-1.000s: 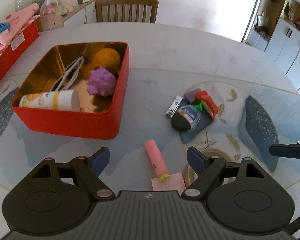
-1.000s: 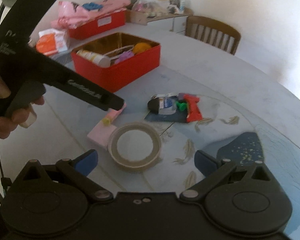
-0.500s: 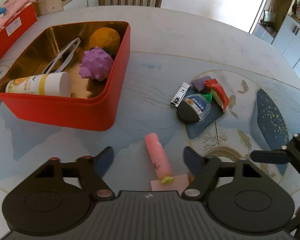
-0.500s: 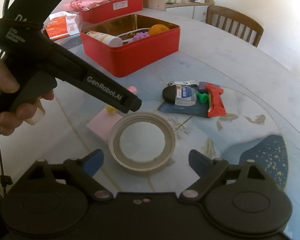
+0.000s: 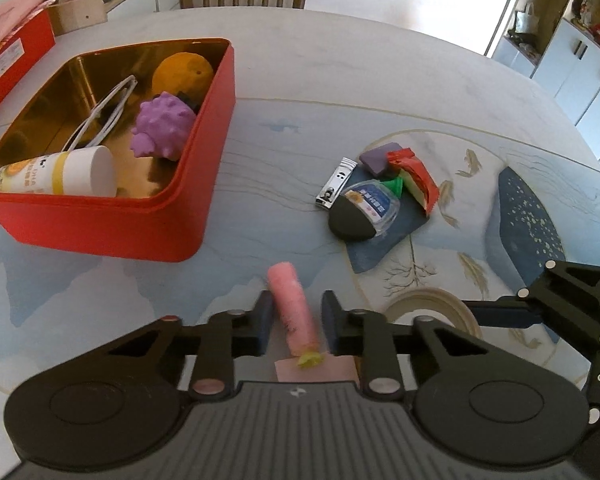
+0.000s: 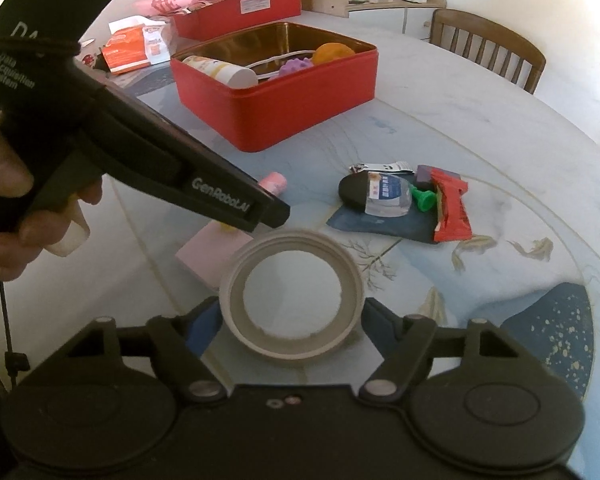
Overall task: Organize rigid objects
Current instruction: 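Move the left gripper to the pink tube and close on it, then carry the pink tube with the left gripper while the right carries the tape roll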
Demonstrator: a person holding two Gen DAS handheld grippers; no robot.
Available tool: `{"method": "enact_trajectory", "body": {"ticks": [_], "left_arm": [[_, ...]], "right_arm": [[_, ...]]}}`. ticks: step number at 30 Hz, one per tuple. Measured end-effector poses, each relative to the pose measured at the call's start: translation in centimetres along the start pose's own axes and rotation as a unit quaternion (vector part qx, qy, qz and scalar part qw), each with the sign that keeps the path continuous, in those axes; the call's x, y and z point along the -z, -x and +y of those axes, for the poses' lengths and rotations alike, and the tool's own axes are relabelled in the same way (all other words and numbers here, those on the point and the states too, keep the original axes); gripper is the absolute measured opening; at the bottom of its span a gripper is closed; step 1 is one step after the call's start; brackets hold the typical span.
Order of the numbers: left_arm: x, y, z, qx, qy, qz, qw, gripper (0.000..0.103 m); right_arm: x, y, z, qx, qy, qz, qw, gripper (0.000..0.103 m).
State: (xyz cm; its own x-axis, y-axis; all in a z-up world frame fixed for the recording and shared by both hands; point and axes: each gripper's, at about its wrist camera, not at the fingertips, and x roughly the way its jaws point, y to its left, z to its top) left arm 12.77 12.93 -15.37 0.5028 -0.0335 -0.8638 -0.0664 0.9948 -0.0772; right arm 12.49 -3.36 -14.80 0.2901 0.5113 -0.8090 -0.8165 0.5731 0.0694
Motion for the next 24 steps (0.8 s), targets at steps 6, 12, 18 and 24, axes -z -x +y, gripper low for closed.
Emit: {"method": "enact_trajectory", "body": {"ticks": [6,12,18,24], "left_arm": [[-0.1,-0.1,-0.2,-0.005,-0.008,0.0,1.0,0.016],[-0.3,0.6,0.1,0.002,-0.001,-0.006,1.0,0.016],[-0.6,1.7,0.4,0.009,0.004,-0.014,0.9999,0.016],[-0.9,3.6,1.0,0.02,0.01,-0.028,0.9994,0.016]], "right_arm": [[0.2,0.5,0.0,0.013,0.005,-0.006,1.0,0.074],[0.3,1.7,-0.7,0.031,-0.018,-0.011,0.999,0.074],[0.0,3.6,-1.2,0.047,-0.041,-0.03,0.998,0.074],[-1.0,5.9,-1.0,0.058,-0.053,-0.049,0.996,0.074]]}}
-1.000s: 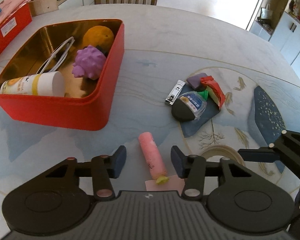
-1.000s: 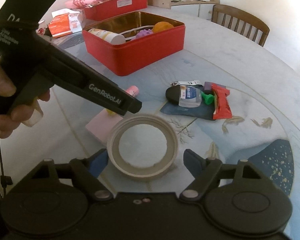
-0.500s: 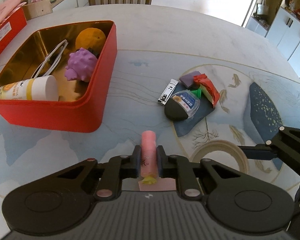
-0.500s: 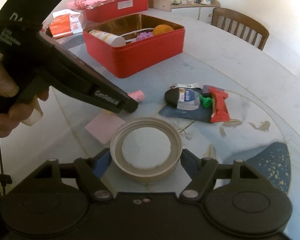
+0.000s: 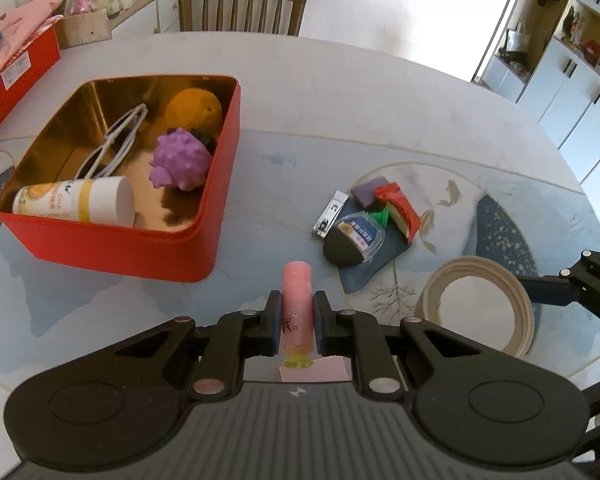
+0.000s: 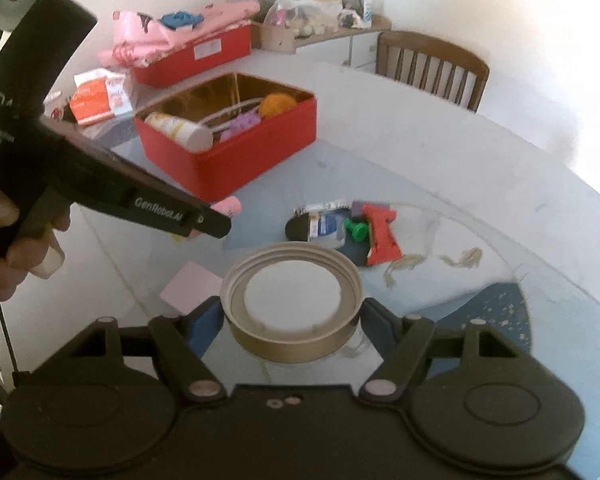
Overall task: Organize rigid objects
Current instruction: 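Carry the pink tube with the left gripper while the right carries the tape roll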
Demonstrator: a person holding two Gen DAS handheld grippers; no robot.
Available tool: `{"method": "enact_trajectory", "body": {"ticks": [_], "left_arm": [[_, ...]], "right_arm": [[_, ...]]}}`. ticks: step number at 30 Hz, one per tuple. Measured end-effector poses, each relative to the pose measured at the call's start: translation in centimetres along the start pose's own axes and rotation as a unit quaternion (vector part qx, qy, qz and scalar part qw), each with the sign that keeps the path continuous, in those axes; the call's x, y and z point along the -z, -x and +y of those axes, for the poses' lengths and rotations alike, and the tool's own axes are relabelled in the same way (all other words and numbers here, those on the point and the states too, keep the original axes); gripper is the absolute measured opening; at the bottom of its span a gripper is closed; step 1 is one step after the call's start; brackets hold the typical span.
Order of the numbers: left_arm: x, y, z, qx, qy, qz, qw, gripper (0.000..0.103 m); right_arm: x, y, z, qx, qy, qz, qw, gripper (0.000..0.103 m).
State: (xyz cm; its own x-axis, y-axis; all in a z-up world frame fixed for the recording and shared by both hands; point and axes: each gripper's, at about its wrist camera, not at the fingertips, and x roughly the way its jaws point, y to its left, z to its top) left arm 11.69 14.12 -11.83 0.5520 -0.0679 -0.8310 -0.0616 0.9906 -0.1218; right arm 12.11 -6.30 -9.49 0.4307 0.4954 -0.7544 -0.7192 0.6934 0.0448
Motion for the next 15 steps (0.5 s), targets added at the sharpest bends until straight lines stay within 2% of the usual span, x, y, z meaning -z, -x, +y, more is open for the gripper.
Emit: {"method": "enact_trajectory", "body": {"ticks": [15], "left_arm": [[-2.6,5.1,3.1,0.006,0.012,-0.04,0.9991,0.016]], "right_arm": [[-4.6,2.6,1.7,0.011,-0.009,-0.042,0.999,0.074]]}}
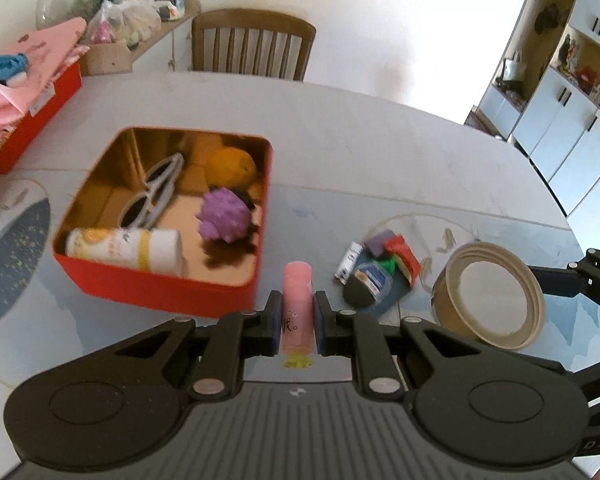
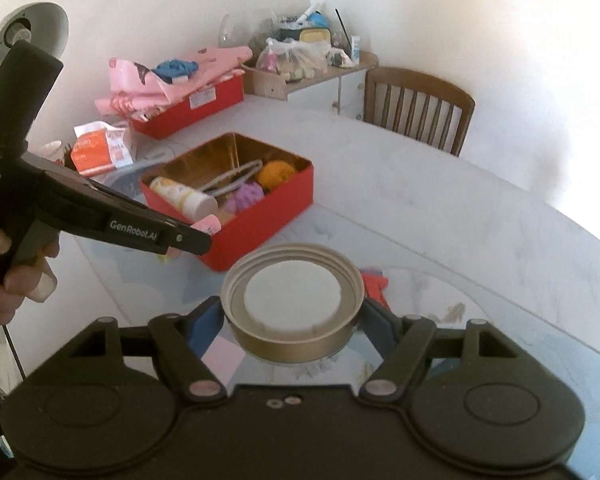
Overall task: Organize rigid objects
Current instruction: 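Carry the pink tube with the left gripper while the right carries the tape roll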
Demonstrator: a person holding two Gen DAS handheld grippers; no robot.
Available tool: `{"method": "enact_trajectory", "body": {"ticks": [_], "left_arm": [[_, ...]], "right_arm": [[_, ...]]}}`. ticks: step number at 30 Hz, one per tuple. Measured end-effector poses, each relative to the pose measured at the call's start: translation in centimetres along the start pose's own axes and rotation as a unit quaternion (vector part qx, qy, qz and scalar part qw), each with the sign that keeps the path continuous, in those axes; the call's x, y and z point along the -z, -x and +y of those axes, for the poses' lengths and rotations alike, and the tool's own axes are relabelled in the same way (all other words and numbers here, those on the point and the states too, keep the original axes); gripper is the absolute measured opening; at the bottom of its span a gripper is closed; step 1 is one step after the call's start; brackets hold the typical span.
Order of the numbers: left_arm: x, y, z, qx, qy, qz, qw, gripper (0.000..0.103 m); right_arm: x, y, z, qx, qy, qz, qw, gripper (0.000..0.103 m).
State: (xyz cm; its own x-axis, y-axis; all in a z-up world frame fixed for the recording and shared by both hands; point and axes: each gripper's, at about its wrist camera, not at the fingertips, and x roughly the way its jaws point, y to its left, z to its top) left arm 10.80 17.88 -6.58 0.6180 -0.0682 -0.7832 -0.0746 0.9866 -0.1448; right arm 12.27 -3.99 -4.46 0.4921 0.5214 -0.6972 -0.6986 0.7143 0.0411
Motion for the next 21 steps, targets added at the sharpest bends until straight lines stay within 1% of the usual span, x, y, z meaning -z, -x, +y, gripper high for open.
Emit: {"method": "enact_trajectory", "body": {"ticks": [11,21], "left_arm": [[-2.9,1.1,4.0,-0.01,-0.002,-0.028,0.9996,0.016],[-5.3,-0.3,8.4,-0.02,-0.011,-0.031,0.9993,0.016]], "right_arm": [[-3.7,-2.0,2.9,0.002,0.014,-0.009,1.0,0.074],[-7.3,-6.0,4.9,0.002,0.024,-0.004,1.0,0.074]]}}
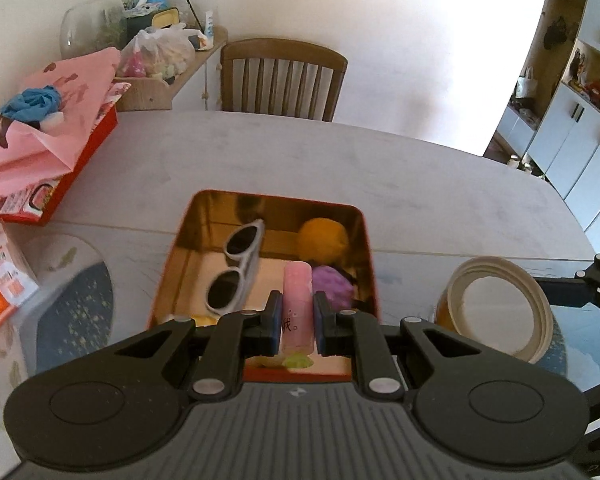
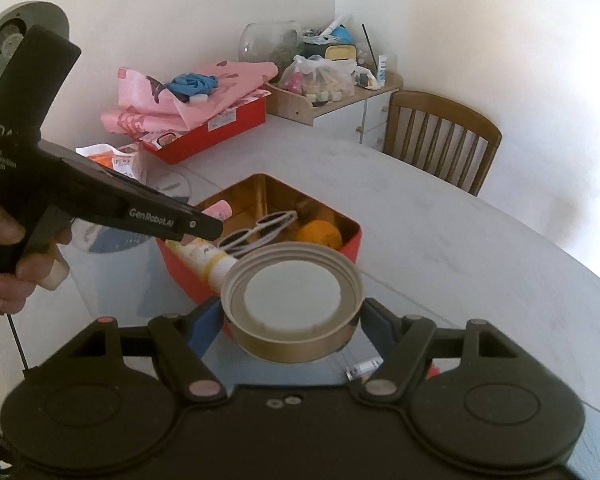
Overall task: Organize rigid objects
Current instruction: 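Carry the pink tube with the left gripper while the right carries the tape roll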
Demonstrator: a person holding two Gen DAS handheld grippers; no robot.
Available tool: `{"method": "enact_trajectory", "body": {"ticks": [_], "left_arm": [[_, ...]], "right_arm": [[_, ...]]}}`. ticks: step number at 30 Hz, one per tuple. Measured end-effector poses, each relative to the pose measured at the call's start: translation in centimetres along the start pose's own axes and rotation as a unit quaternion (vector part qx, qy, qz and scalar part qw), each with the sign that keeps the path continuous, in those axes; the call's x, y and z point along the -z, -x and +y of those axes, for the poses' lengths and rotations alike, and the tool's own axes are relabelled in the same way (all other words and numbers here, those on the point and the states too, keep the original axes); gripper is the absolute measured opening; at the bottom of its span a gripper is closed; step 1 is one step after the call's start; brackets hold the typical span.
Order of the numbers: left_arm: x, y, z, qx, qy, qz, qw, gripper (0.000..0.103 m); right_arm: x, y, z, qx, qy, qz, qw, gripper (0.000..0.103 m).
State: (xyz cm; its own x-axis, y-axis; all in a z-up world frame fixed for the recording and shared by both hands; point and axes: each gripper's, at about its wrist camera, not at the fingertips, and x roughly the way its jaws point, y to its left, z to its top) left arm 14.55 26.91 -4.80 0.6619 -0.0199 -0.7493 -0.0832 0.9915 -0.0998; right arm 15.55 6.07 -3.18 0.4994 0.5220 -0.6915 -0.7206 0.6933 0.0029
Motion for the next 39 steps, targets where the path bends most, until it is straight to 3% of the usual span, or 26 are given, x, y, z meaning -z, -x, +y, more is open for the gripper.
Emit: {"method": "enact_trajectory", "body": {"ticks": [9,18,31,39], "left_arm": [[-1.4,-3.2,3.7,0.001,-0.009,0.013,0.9999,0.016],[-3.3,-7.2,6.5,0.003,-0.011,0.029,0.9995,0.016],[-4.5,-11.6,7.4,0.016,-0.022,0.047,0.9985,0.016],[-4.6,-13.1,7.2,0.016,-0.037,0.055,0.9977,0.016]], "right_arm": [[-2.0,-4.5,1.4,0.017,-0.007,0.022,1.0,0.074],[-4.7,-9.4,3.0,0.036,0.025,0.046,0.998,0.074],[-5.7,-15.1,4.1,0.053,0.046,0.091,0.993,0.074],[-5.6,-16.2,4.6,0.05,0.056,0.104,0.992,0.074]]}}
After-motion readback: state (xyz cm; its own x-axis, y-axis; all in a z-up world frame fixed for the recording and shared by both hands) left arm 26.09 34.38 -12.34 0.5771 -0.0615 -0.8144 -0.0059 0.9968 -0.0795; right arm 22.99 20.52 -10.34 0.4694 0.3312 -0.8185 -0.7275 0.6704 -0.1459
